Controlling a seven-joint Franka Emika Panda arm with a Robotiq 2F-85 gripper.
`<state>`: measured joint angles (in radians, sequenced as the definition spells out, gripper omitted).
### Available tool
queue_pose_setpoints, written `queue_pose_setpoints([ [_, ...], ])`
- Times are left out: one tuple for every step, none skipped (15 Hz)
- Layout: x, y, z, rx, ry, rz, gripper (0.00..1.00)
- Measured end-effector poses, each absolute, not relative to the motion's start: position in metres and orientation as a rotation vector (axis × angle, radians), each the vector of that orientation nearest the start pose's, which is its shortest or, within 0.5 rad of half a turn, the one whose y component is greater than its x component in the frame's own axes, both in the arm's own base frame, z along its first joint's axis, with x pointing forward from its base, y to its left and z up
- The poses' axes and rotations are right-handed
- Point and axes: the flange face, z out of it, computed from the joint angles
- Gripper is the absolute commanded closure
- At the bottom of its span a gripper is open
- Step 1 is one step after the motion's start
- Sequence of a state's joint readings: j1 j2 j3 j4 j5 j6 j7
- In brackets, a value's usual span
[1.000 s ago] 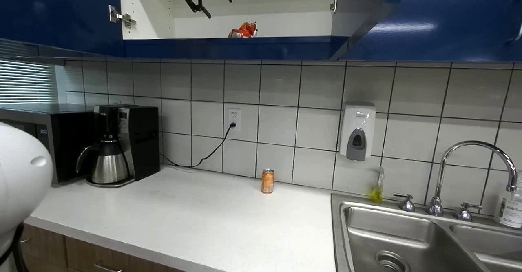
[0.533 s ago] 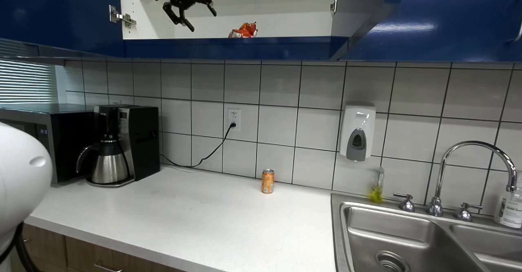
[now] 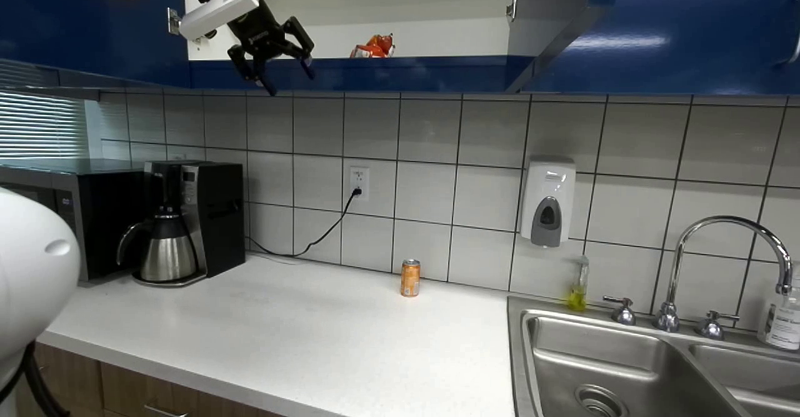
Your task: Put the orange sachet in the top cabinet
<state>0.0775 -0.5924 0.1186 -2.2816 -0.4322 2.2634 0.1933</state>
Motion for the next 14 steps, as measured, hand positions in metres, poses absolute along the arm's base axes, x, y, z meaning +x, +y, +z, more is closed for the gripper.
queue_pose_setpoints([
  [0.405,0.08,0.623,-3.299,-0.283,-1.03,0.0],
  [0.402,0.079,0.607,-3.297,-0.261,-0.963,0.0],
  [0.399,0.077,0.592,-3.294,-0.239,-0.896,0.0],
  [0.396,0.076,0.578,-3.288,-0.218,-0.831,0.0],
  [0.394,0.074,0.564,-3.28,-0.199,-0.766,0.0],
  [0.392,0.072,0.551,-3.272,-0.182,-0.702,0.0],
  [0.389,0.071,0.538,-3.263,-0.166,-0.642,0.0],
  [0.387,0.069,0.526,-3.254,-0.151,-0.585,0.0],
  [0.384,0.068,0.515,-3.246,-0.136,-0.528,0.0],
  [0.381,0.067,0.505,-3.237,-0.125,-0.473,0.0],
  [0.378,0.066,0.495,-3.227,-0.112,-0.423,0.0],
  [0.375,0.065,0.487,-3.217,-0.101,-0.378,0.0],
  [0.372,0.064,0.479,-3.208,-0.089,-0.334,0.0],
  [0.37,0.064,0.472,-3.198,-0.076,-0.292,0.0],
])
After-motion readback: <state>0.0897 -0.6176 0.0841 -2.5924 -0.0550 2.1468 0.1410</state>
